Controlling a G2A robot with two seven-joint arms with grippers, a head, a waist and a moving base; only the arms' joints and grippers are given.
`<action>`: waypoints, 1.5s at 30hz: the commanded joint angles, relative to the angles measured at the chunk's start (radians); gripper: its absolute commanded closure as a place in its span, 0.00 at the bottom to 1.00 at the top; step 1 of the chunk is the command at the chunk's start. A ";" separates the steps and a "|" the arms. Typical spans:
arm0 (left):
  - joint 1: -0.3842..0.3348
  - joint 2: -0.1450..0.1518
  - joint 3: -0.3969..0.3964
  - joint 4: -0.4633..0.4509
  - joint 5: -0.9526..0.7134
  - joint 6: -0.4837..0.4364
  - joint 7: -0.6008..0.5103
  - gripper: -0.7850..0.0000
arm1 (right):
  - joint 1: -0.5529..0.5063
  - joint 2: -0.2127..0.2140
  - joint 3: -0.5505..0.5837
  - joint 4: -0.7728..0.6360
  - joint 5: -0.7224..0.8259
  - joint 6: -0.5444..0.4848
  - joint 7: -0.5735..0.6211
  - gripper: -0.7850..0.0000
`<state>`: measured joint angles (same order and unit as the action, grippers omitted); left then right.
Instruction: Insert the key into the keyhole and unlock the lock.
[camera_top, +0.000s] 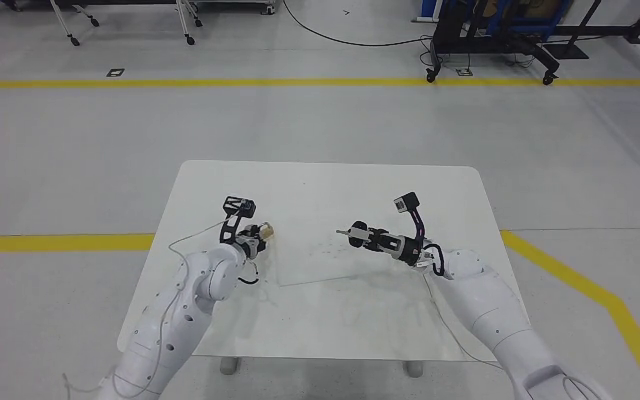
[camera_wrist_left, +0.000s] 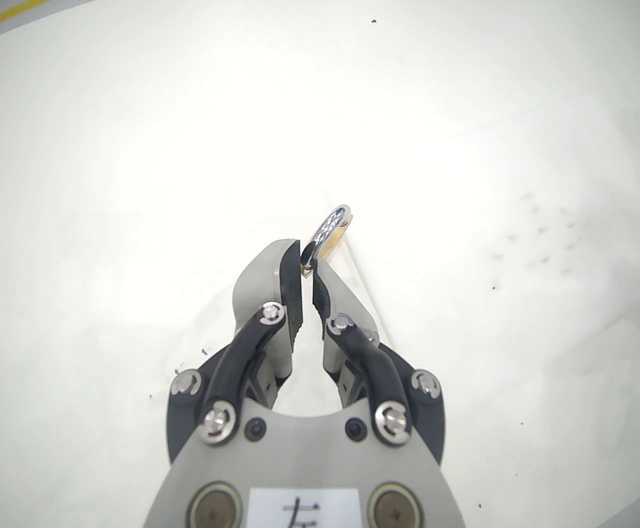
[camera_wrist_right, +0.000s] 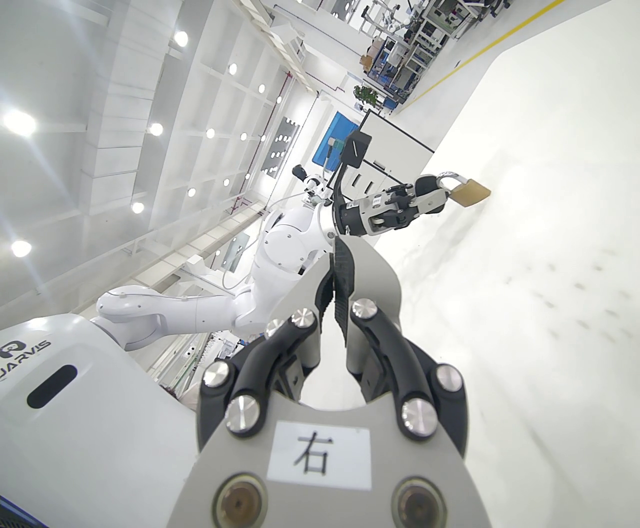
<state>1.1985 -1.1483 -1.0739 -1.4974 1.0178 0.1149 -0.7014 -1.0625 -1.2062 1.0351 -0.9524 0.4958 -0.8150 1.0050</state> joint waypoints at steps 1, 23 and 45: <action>0.000 0.000 0.001 0.002 0.009 -0.006 -0.016 1.00 | 0.000 0.000 0.000 0.000 0.000 0.000 0.000 1.00; -0.015 -0.017 0.011 0.023 0.024 -0.022 -0.030 0.28 | 0.000 0.000 0.000 0.000 0.000 0.000 0.000 1.00; -0.017 -0.035 0.007 0.054 0.008 -0.048 0.058 1.00 | 0.000 0.000 0.000 0.000 0.000 0.000 0.000 1.00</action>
<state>1.1786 -1.1834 -1.0608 -1.4396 1.0403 0.0760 -0.6486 -1.0625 -1.2062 1.0351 -0.9524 0.4958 -0.8150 1.0050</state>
